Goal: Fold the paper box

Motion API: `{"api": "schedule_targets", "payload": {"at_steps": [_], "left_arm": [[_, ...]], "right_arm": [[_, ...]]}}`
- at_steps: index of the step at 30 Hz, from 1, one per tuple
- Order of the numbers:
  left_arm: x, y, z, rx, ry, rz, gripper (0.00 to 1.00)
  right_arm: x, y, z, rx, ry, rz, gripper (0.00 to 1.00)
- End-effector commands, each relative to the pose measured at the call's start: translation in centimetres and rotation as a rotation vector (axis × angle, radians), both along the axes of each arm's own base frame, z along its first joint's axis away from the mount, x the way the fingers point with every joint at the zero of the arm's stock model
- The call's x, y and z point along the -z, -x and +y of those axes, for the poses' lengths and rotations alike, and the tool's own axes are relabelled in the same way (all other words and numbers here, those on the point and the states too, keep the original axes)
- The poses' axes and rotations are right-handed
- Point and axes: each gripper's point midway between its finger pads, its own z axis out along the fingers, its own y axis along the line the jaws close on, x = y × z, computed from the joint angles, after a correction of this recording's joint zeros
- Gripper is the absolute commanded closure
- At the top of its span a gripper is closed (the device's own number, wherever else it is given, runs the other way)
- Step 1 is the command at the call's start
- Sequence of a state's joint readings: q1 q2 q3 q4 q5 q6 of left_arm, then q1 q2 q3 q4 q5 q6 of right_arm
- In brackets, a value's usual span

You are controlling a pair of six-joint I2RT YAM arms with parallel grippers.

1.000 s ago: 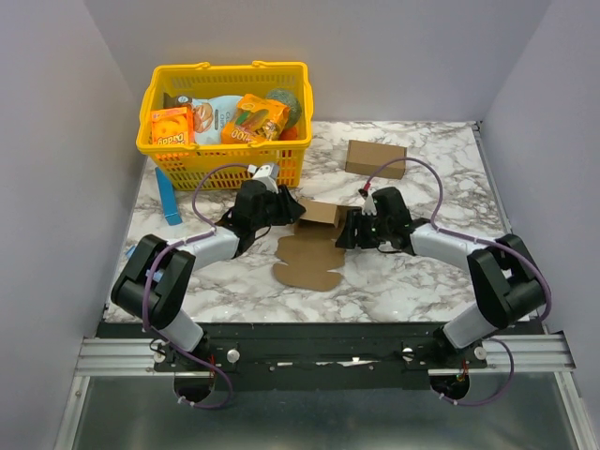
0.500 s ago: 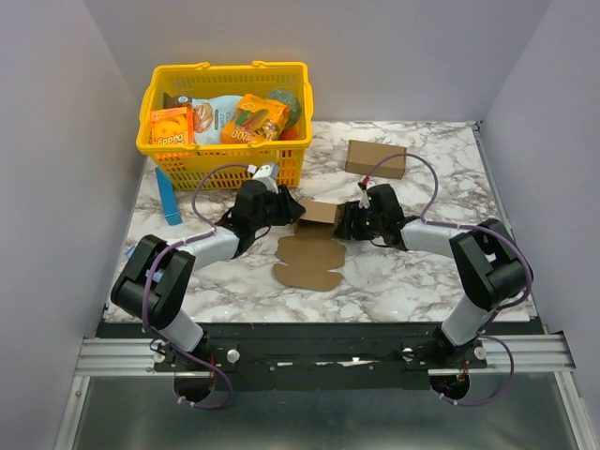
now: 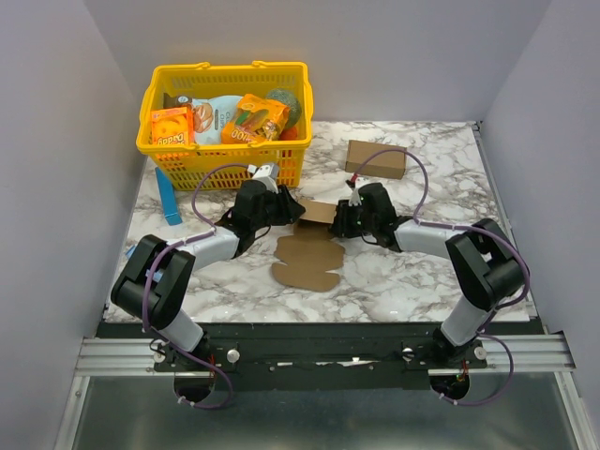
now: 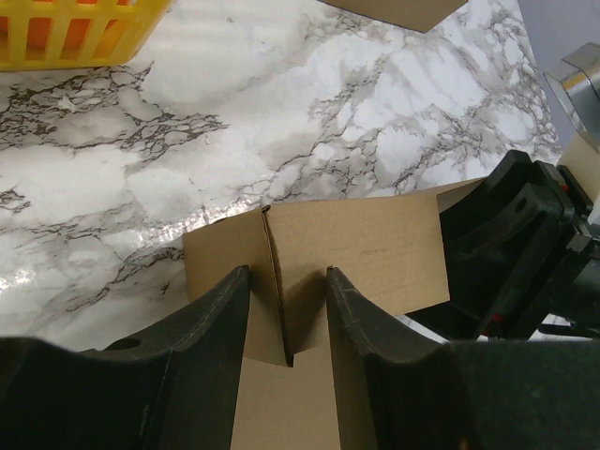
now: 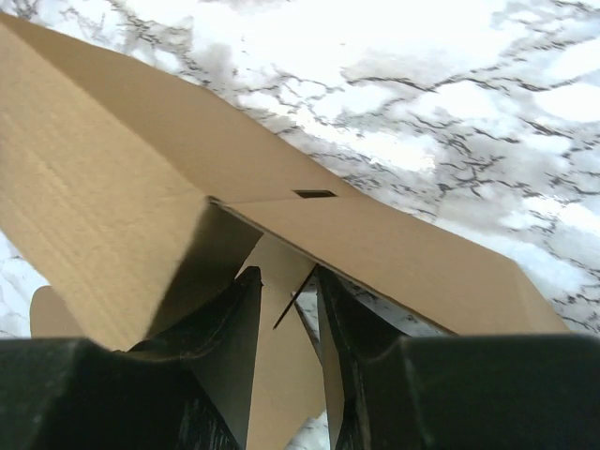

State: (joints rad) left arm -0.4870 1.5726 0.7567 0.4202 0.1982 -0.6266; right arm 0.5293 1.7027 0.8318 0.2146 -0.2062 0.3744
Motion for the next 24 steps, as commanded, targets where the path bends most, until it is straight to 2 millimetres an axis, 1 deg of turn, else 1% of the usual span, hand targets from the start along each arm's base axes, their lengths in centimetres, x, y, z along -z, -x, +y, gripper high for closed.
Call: {"api": "schedule_targets", "payload": {"at_steps": [1,6,7,9,12,14,16,24], "left_arm": [[1.7,1.1,-0.1,0.02,-0.03,0.047,0.54],[1.6,1.2,-0.6,0.026,-0.016,0.049,0.55],[1.7,1.3,-0.8,0.029,-0.012,0.052,0.55],[1.6,1.3,-1.0,0.031,-0.005,0.05,0.55],[1.6,1.5,-1.3,0.036,-0.004,0.052,0.56],[1.6,1.5,-1.3,0.033,0.0,0.051,0.55],[1.4,1.5,-1.3,0.032,0.003,0.049,0.56],[1.5,1.7,-1.6,0.037,0.002,0.048,0.56]], "right_arm": [[-2.8,-1.5,1.8,-0.048,-0.041,-0.107,0.61],[-2.7,-1.8,2.6,-0.064,-0.073,-0.122,0.61],[-2.5,-1.5,2.7,-0.067,-0.081,-0.119,0.59],[-2.9,-1.6,3.1,-0.07,-0.114,-0.136,0.57],[-3.1,-1.2,3.6,-0.072,-0.171,-0.132,0.48],[-3.5,-1.1,3.9,-0.07,-0.21,-0.135,0.45],[-2.9,-0.8,3.9,-0.067,-0.219,-0.109,0.45],[-2.2,-0.2,4.4,-0.053,-0.284,-0.073,0.43]]}}
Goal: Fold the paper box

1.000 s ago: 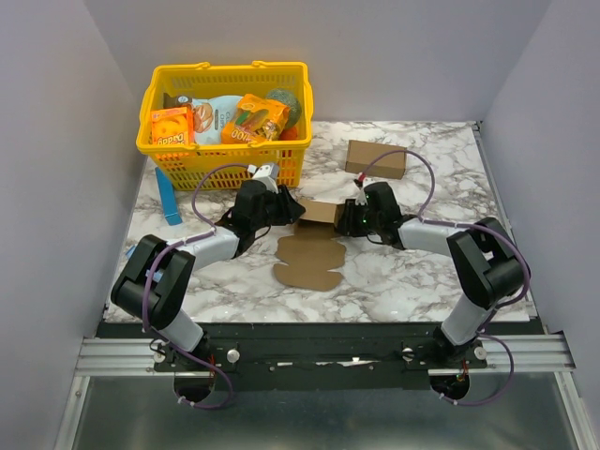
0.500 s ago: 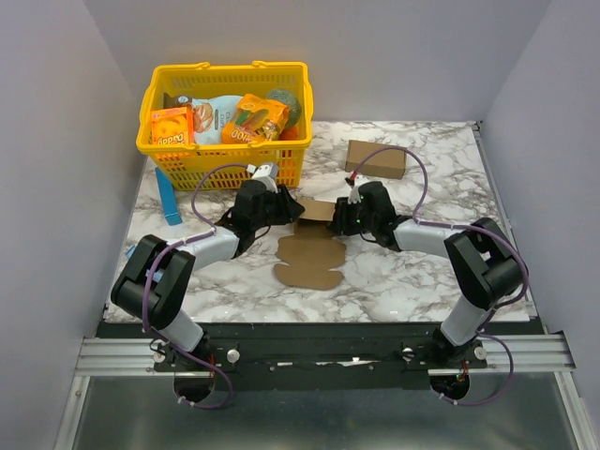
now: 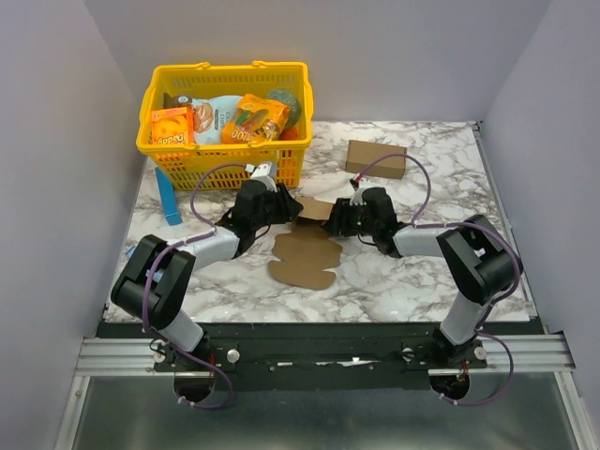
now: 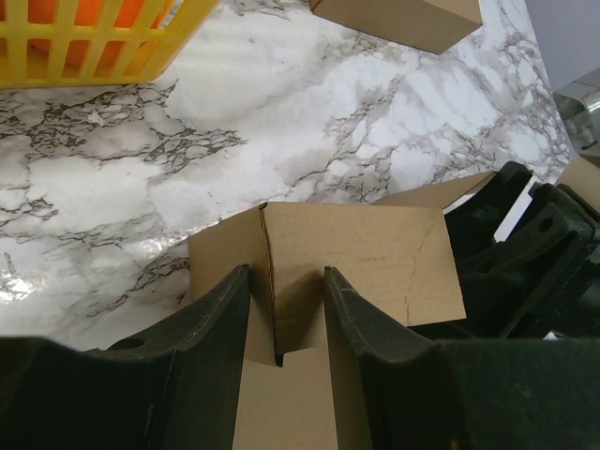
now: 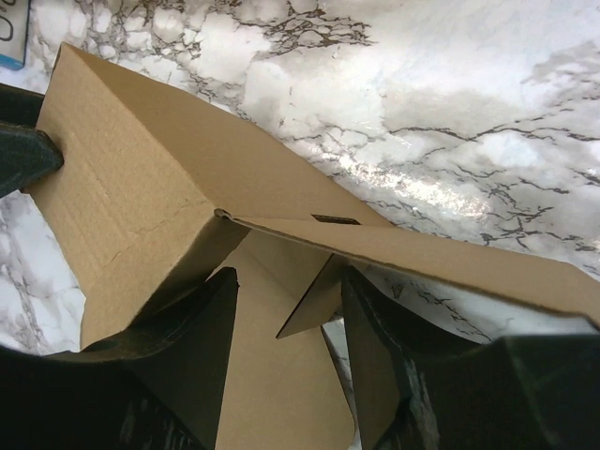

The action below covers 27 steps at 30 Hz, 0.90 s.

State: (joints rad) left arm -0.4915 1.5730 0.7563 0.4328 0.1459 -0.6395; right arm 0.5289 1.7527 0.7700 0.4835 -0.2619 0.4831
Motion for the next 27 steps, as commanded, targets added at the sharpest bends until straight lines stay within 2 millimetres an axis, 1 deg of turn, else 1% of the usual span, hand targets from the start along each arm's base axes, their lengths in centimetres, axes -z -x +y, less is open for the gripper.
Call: {"api": "schedule_targets", "payload": {"at_steps": [1,4,9,10,13,16,17,19,22,23,24,25,26,27], "left_arm": [[1.7,2.4,-2.0,0.086,0.004,0.061,0.56],[1.7,2.4,-2.1,0.089,0.004,0.061,0.56],[1.8,2.5,-2.3,0.091,0.004,0.063,0.56],[1.8,2.5,-2.4,0.092,0.006,0.065,0.56],[1.9,2.7,-2.6,0.097,0.006,0.066,0.56],[2.0,2.8,-2.8,0.101,0.007,0.07,0.56],[1.9,2.7,-2.9,0.101,0.008,0.067,0.56],[2.0,2.8,-3.0,0.104,0.008,0.069,0.56],[2.1,2.8,-2.8,0.101,-0.003,0.068,0.56],[2.1,2.5,-2.6,0.087,-0.015,0.064,0.56],[2.5,2.6,-2.4,0.085,-0.038,0.073,0.56],[2.5,2.4,-2.1,0.077,-0.054,0.071,0.56],[2.6,2.4,-1.8,0.069,-0.071,0.07,0.56],[2.5,2.2,-1.4,0.052,-0.091,0.068,0.56]], "right_arm": [[-1.2,0.4,2.3,-0.059,-0.103,-0.027,0.43],[-0.2,0.6,2.3,-0.058,-0.093,-0.007,0.43],[-0.1,0.6,2.8,-0.068,-0.119,-0.016,0.42],[0.2,0.6,2.9,-0.072,-0.118,-0.011,0.41],[0.1,0.4,3.2,-0.074,-0.135,-0.016,0.41],[0.7,0.4,3.4,-0.078,-0.129,-0.003,0.41],[1.2,0.5,3.5,-0.076,-0.119,0.006,0.41],[1.3,0.7,3.5,-0.077,-0.122,0.011,0.41],[1.1,0.8,3.6,-0.085,-0.122,0.003,0.41],[1.4,0.9,3.3,-0.076,-0.102,0.012,0.4],[0.6,0.8,3.0,-0.069,-0.096,-0.002,0.39],[0.5,0.8,2.7,-0.07,-0.07,-0.019,0.37],[1.4,1.2,1.7,-0.049,-0.022,0.002,0.35],[1.3,1.3,1.2,-0.037,-0.002,-0.003,0.34]]}}
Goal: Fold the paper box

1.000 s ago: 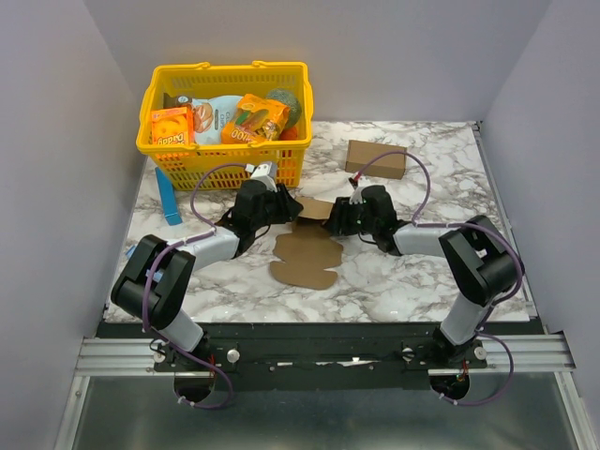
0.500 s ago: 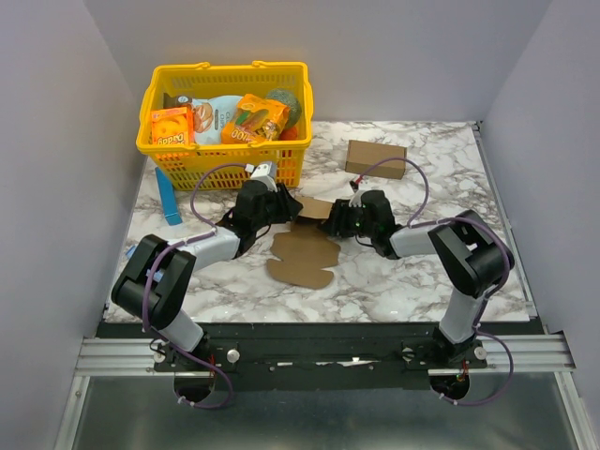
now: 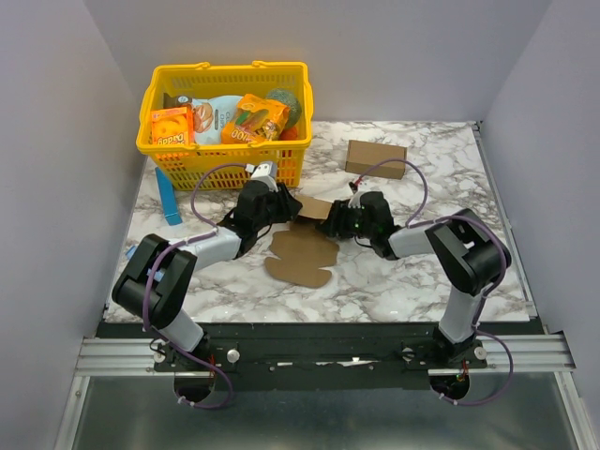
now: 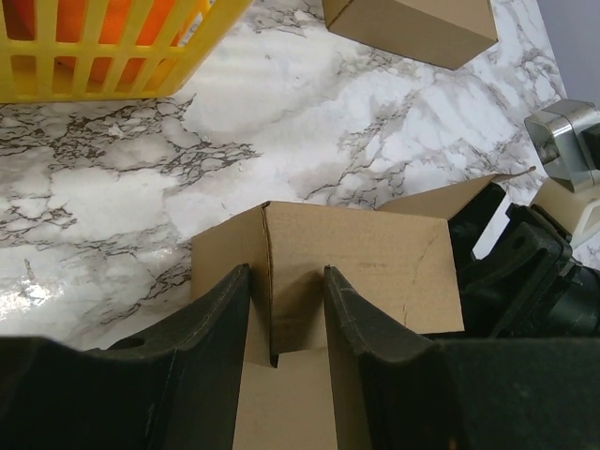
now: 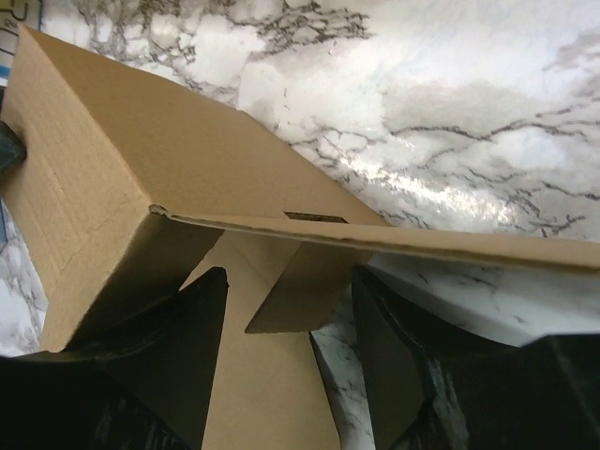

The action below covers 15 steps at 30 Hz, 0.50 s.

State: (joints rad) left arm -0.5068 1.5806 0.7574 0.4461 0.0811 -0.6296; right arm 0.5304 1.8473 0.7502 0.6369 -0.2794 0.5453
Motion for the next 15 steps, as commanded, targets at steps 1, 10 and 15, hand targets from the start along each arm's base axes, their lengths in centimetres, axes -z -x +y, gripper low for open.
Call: {"api": "schedule_targets", "payload": {"at_steps": [1,10,15], "left_arm": [[2.4,2.6,-1.3,0.086,-0.088,0.084,0.56],[1.8,1.3,0.2,0.051,-0.141,0.069,0.56],[1.8,1.0,0.3,0.057,-0.143,0.069,0.56]], "right_arm": [[-1.1,2.0,-0.2,-0.045,0.08,-0.041,0.32],[-1.6,7.6,-5.3,-0.026,0.194,-0.015,0.29],[-6.3,9.0,-7.6,0.011,0.219,-0.089,0.29]]}}
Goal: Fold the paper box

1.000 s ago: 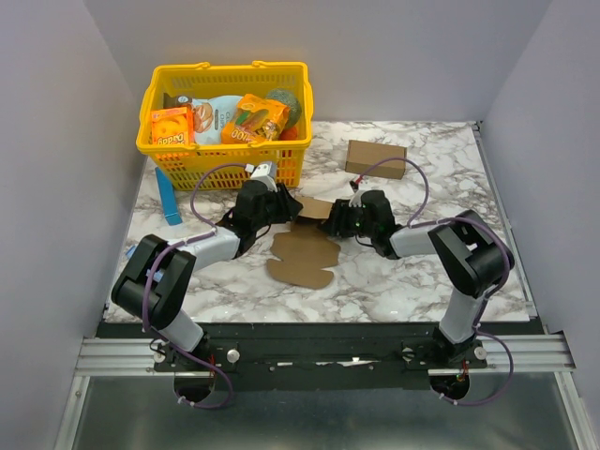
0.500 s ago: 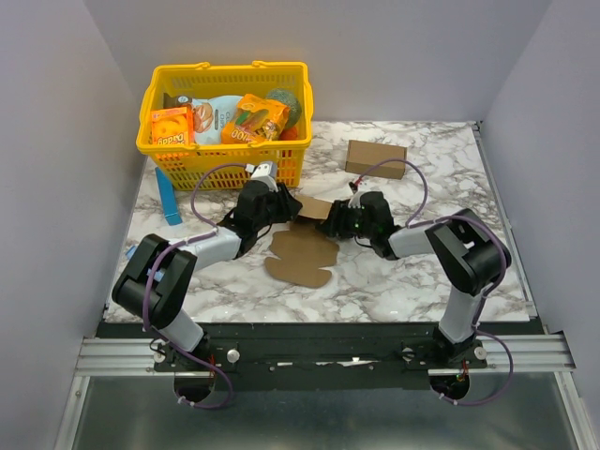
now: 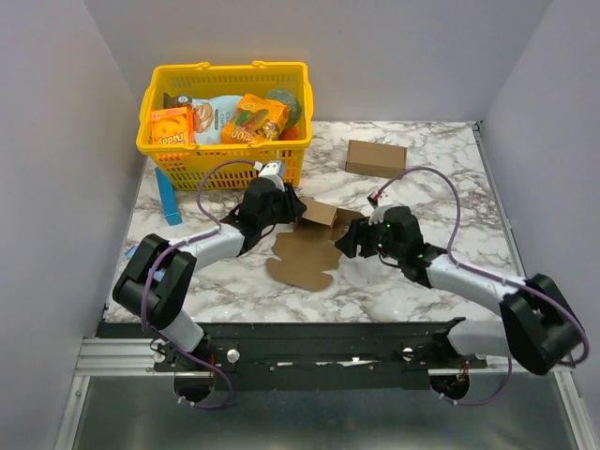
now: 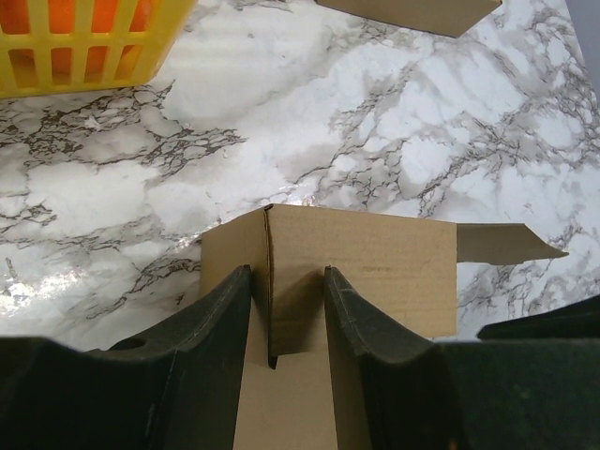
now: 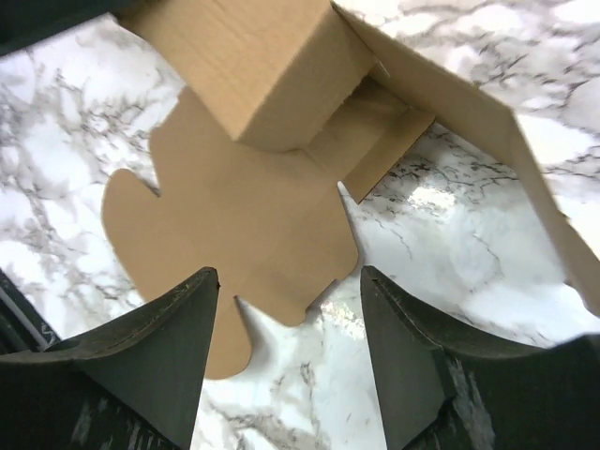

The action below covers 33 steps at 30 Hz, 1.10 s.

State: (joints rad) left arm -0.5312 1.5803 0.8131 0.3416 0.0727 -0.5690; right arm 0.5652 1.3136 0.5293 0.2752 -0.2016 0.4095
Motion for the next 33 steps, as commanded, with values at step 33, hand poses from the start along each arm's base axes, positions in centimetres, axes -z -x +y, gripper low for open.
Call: {"api": "schedule_targets", "payload": {"at_steps": [33], "left_arm": [[1.9,0.9,0.3,0.022,-0.025,0.07,0.57]], "right_arm": [[5.1,-4.9,-6.2,0.071,0.174,0.314,0.51]]}}
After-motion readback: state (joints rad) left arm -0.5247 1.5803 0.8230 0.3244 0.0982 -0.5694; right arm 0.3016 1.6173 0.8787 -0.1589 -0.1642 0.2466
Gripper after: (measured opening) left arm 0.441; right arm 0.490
